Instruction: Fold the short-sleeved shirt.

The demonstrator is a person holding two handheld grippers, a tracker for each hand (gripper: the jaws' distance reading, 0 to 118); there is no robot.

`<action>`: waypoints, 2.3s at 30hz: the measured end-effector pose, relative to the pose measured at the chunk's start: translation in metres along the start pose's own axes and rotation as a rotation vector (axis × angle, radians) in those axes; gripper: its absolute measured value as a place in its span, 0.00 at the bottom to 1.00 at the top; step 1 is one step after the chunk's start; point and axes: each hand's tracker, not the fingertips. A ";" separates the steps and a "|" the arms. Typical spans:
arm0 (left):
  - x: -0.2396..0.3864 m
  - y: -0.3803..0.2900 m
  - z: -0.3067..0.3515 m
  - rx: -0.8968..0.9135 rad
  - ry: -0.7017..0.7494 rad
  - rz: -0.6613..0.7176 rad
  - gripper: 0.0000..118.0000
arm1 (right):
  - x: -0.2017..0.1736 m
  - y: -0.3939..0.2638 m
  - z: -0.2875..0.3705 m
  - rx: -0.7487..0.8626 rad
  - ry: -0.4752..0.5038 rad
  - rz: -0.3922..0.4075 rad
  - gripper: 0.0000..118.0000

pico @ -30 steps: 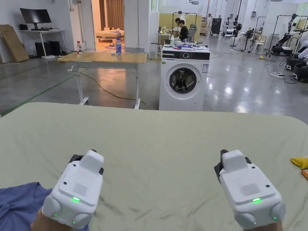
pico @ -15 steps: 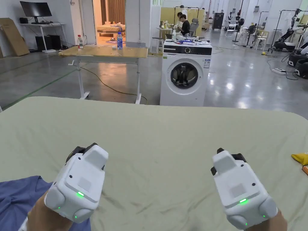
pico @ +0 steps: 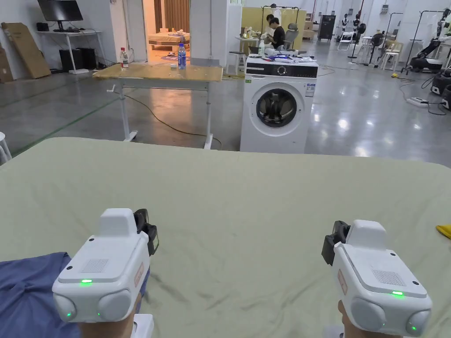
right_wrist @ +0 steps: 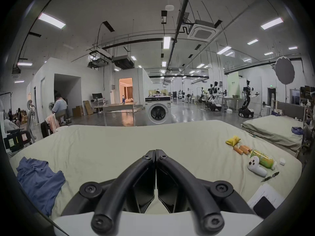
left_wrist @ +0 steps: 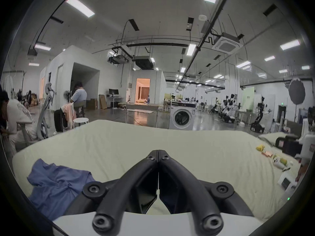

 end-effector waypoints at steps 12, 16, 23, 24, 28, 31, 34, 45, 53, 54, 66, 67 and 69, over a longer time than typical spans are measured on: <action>-0.045 0.006 0.015 -0.226 0.115 -0.177 0.00 | -0.013 -0.013 0.002 -0.021 0.026 0.079 0.00; -0.108 -0.001 0.016 -0.389 0.141 -0.069 0.00 | -0.015 -0.023 -0.001 -0.041 0.035 0.103 0.00; -0.179 -0.030 0.021 -0.679 0.198 0.009 0.24 | -0.018 -0.035 -0.003 -0.075 0.047 0.091 0.00; -0.187 -0.035 0.019 -0.720 0.187 0.039 0.40 | -0.019 -0.036 -0.003 -0.079 0.049 0.097 0.00; -0.204 -0.057 0.014 -0.802 0.157 0.122 0.72 | -0.022 -0.038 -0.002 -0.088 0.056 0.110 0.00; -0.202 -0.076 0.009 -0.896 0.130 0.188 0.72 | -0.022 -0.041 -0.003 -0.097 0.055 0.112 0.00; -0.190 -0.096 0.005 -0.964 0.078 0.158 0.72 | -0.022 -0.044 -0.004 -0.106 0.057 0.116 0.00; -0.151 -0.095 0.005 -0.914 0.153 -0.144 0.00 | -0.023 -0.053 -0.004 -0.135 0.056 0.111 0.00; -0.174 -0.072 0.031 -0.701 0.151 0.005 0.00 | -0.026 -0.056 -0.005 -0.139 0.069 0.109 0.00; -0.174 -0.066 0.035 -0.666 0.145 0.020 0.00 | -0.026 -0.056 -0.005 -0.139 0.071 0.108 0.00; -0.148 0.047 0.034 -0.322 0.022 0.016 0.00 | -0.027 -0.044 -0.001 -0.112 0.076 0.094 0.00; -0.141 0.057 0.032 -0.292 0.008 0.006 0.00 | -0.026 -0.042 0.000 -0.107 0.075 0.094 0.00; -0.126 0.077 0.027 -0.261 -0.048 -0.015 0.00 | -0.023 -0.038 0.002 -0.100 0.071 0.092 0.00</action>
